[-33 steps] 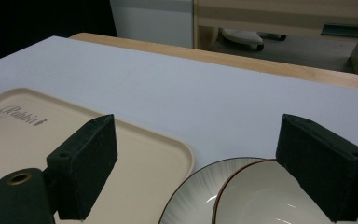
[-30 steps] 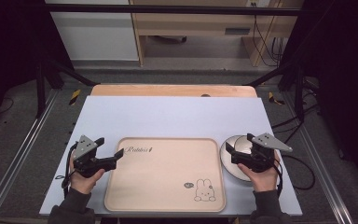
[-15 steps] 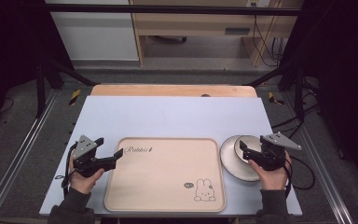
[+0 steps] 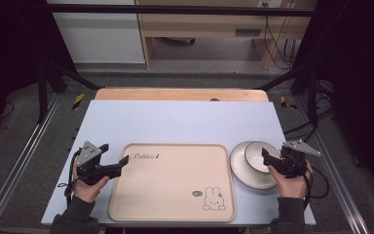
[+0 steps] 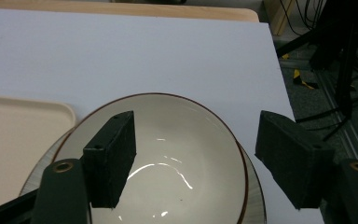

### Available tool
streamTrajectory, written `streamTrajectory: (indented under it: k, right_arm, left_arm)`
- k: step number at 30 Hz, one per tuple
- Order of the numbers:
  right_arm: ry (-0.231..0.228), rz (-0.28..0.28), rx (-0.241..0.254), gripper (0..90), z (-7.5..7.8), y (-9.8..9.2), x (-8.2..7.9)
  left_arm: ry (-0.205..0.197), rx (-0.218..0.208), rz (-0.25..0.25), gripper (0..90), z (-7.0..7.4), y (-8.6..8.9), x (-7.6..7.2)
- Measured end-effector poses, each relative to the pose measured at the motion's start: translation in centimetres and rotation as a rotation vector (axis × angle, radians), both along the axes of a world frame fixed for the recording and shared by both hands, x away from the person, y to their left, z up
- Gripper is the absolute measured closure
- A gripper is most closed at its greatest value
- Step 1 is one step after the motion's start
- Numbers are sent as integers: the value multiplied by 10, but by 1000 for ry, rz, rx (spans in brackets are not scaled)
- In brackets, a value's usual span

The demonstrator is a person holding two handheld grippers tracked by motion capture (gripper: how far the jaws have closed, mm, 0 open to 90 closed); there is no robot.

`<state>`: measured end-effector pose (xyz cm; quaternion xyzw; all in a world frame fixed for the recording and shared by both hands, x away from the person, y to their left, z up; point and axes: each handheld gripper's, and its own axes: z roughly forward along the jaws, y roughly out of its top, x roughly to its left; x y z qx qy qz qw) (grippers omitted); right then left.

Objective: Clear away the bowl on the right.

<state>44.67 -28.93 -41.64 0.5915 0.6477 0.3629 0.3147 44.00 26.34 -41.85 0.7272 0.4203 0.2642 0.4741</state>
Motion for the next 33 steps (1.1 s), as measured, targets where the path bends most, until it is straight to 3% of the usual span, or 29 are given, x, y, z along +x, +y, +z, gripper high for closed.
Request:
streamTrajectory:
  k: [11, 21, 33]
  right_arm:
    - [87, -51, 4, 403, -15, -14, 6]
    - [142, -53, 10, 499, -22, -18, 10]
    - [218, -65, 38, 675, -25, -20, 13]
  left_arm:
    - [2, 5, -2, 133, -1, 0, 0]
    - [4, 6, -3, 134, -1, -1, 0]
    - [7, 10, -3, 135, -1, -1, 1]
